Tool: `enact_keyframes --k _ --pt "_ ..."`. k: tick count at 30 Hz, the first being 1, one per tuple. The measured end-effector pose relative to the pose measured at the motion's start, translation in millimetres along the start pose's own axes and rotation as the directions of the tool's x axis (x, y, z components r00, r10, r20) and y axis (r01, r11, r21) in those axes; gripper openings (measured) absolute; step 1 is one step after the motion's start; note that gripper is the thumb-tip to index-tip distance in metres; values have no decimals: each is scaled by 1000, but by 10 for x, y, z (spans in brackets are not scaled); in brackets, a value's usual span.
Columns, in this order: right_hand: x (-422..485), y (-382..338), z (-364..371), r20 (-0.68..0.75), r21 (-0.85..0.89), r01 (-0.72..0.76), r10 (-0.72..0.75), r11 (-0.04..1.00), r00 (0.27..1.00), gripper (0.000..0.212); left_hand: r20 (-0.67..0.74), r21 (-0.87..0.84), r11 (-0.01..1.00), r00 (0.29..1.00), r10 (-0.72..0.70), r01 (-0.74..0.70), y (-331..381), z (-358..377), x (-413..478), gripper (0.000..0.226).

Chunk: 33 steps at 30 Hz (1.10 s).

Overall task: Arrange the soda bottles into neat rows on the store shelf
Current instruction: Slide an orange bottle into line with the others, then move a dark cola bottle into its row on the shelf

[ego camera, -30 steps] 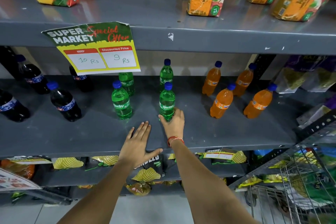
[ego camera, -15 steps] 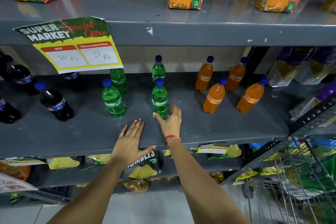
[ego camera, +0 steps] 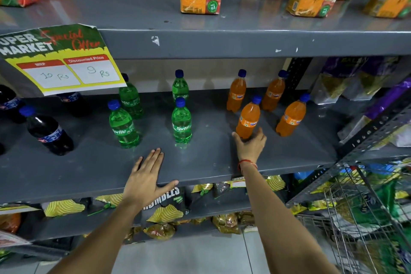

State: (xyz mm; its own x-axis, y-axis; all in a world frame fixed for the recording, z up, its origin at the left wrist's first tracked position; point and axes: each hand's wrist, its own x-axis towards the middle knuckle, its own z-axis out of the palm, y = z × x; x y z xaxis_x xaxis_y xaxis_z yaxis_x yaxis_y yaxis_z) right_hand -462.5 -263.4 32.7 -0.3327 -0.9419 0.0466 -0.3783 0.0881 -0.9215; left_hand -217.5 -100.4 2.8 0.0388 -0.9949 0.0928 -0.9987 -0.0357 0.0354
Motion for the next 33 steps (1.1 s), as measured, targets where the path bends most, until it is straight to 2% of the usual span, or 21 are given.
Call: enact_keyframes --k 7,20,24,27,30,33 --pt "75 1 -9 32 11 15 -16 1000 999 55 3 -11 1000 1000 -2 2 -4 -5 4 96" --pt "12 5 -47 45 6 20 -20 1000 999 58 -17 -22 1000 1000 3 -3 -14 26 2 98" --pt "-188 -21 -39 -37 71 -21 24 997 999 58 -23 -28 1000 1000 -1 0 -13 28 22 100" --pt "-498 -68 56 -108 133 30 -15 991 994 49 -17 -54 999 1000 5 -5 -10 9 37 103" --pt "-847 -178 244 -42 161 102 -96 982 995 37 -36 -117 992 999 33 -37 -79 -39 -7 103" --pt "-1164 -337 519 95 160 210 -227 964 969 30 -85 -161 987 996 -17 3 -283 -104 -146 94"
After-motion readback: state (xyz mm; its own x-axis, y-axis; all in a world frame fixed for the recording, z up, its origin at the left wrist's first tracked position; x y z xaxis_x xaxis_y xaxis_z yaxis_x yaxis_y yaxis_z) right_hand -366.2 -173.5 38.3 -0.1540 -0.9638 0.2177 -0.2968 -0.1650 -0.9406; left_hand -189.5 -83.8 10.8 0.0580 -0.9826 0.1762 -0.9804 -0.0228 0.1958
